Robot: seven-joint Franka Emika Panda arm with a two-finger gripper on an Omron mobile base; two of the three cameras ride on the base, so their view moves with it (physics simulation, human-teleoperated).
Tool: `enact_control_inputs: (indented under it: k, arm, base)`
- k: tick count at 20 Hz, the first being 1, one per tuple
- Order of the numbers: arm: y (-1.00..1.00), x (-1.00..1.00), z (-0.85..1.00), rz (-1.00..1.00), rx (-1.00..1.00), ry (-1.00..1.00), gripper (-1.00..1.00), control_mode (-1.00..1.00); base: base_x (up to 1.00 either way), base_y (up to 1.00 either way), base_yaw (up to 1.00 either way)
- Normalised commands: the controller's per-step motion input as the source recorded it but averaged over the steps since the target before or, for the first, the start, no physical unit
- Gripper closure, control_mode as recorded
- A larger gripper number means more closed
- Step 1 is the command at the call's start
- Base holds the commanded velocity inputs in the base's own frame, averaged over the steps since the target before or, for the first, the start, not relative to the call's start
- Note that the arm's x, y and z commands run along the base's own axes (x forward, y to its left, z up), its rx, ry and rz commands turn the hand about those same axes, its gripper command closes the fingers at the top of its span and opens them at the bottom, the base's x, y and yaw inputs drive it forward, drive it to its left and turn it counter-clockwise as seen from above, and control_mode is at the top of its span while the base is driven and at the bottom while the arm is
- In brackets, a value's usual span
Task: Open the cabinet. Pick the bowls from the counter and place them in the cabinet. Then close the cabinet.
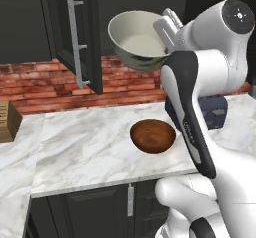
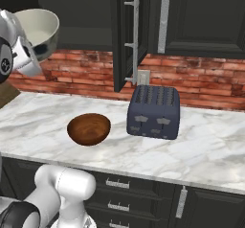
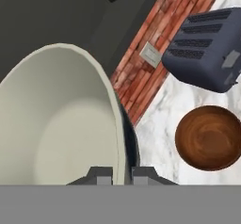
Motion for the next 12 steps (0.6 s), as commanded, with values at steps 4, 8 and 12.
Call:
enact_control_inputs:
  k: [4, 8, 12]
  arm:
    - [0.47, 0.31, 0.1, 0.0, 0.0, -0.09, 1.0, -1.0]
    - [0.55, 0.46, 0.02, 0.0, 0.0, -0.05, 1.0, -1.0]
    - [0.03, 0.65, 0.0, 0.0, 0.0, 0.02, 1.0, -1.0]
  base:
    - [0.0, 0.0, 0.0]
    - [0.0, 0.0, 0.0]
    - [0.0, 0.0, 0.0]
